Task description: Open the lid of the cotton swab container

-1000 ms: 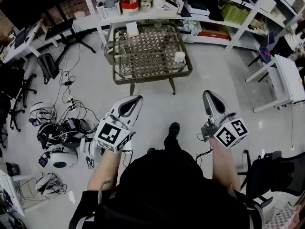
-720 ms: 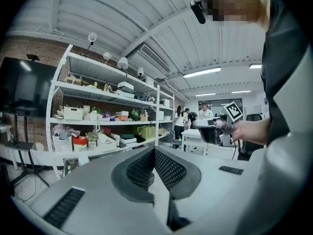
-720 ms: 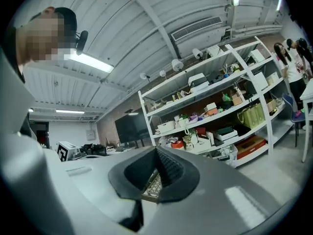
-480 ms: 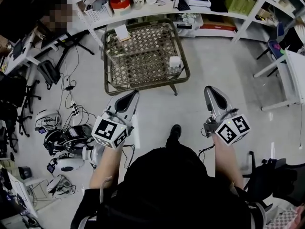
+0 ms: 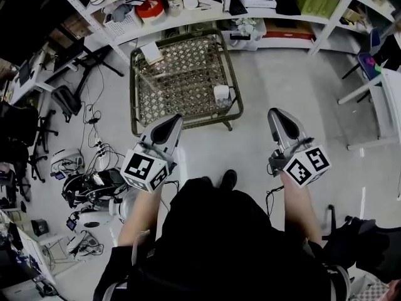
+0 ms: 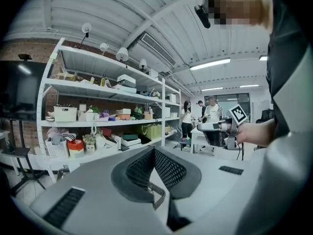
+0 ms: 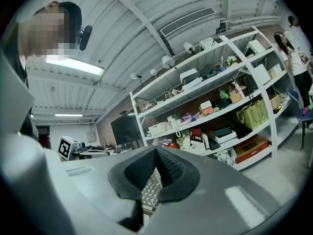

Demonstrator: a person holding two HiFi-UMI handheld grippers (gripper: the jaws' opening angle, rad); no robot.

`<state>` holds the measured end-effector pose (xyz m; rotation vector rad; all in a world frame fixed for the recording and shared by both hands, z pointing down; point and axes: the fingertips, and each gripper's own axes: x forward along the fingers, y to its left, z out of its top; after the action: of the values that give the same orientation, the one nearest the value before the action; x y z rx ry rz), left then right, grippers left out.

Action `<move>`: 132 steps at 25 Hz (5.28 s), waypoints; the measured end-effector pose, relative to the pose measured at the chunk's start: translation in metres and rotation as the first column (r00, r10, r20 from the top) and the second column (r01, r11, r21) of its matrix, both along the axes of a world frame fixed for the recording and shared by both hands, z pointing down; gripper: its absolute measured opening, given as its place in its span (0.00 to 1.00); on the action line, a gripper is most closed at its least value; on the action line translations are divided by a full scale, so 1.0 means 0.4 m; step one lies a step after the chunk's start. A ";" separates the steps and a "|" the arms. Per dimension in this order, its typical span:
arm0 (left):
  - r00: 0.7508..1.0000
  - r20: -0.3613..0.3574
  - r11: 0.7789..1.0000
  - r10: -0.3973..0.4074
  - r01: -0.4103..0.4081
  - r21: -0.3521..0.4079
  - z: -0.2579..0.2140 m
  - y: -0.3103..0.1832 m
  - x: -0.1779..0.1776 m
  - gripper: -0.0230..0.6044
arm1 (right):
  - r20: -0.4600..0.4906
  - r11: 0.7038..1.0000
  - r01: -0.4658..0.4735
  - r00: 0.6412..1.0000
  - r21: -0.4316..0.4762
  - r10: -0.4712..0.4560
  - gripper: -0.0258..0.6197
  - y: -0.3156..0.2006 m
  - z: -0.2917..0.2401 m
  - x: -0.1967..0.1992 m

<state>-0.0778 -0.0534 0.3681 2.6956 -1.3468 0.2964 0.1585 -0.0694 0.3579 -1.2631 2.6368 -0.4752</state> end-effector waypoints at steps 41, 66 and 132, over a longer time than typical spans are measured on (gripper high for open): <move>0.979 -0.021 0.964 0.203 -0.203 -0.171 0.421 -0.404 0.050 0.21 | -0.095 0.976 0.010 0.995 -0.220 -0.031 0.06 -0.361 0.247 -0.151; 0.920 0.111 0.879 0.377 -0.317 -0.356 0.893 -0.501 0.201 0.42 | -0.128 0.926 0.000 0.990 -0.376 -0.052 0.06 -0.379 0.445 -0.118; 0.865 0.253 0.875 0.434 -0.337 -0.349 0.477 -0.404 0.198 0.36 | -0.123 0.976 0.077 0.987 -0.204 -0.103 0.06 -0.381 0.209 -0.187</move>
<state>0.0012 -0.2152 0.5588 2.7100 -0.7098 0.9386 0.0837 -0.2219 0.4414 -1.2746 2.8267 -0.7091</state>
